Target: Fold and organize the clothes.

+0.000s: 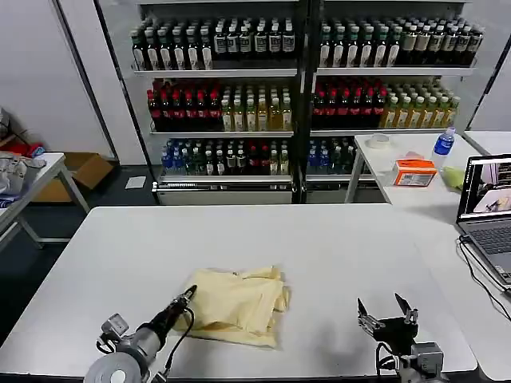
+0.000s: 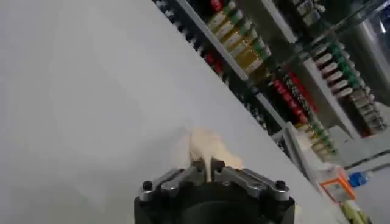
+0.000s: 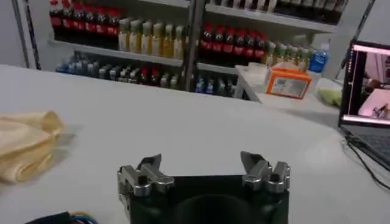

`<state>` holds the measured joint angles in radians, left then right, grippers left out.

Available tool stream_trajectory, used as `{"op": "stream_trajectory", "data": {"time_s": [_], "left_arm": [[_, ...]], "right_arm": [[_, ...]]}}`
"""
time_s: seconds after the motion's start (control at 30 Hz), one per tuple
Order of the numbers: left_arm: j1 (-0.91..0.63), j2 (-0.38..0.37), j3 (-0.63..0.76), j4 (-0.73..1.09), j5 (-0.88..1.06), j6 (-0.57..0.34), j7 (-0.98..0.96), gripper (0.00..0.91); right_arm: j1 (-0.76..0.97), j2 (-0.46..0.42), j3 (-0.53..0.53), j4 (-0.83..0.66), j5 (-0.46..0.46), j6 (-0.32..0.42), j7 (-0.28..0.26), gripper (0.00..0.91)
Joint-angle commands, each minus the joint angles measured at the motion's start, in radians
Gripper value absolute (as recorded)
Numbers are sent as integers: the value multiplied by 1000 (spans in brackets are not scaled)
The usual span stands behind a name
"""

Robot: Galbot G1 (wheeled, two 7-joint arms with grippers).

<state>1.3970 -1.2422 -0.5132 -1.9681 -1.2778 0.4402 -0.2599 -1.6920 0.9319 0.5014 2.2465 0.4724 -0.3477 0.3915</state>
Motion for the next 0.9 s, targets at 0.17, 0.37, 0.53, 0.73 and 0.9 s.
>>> {"op": "stream_trajectory", "data": {"time_s": [0.17, 0.37, 0.53, 0.73, 0.9], "left_arm": [[5, -8, -54, -10, -168, 2, -1, 30], [28, 38, -206, -53, -222, 9, -32, 30], [51, 178, -486, -69, -265, 49, -39, 30], [125, 382, -787, -78, -191, 113, 9, 30], [164, 457, -825, -205, -55, 136, 32, 30]], "right_arm": [[-6, -5, 13, 11, 4, -2, 2, 907], [2, -6, 10, 10, 9, 0, 0, 907], [38, -6, -15, -1, 18, 0, 0, 907], [86, -5, -49, -21, 28, 0, -1, 907], [103, 0, -65, -35, 30, 4, -5, 907]]}}
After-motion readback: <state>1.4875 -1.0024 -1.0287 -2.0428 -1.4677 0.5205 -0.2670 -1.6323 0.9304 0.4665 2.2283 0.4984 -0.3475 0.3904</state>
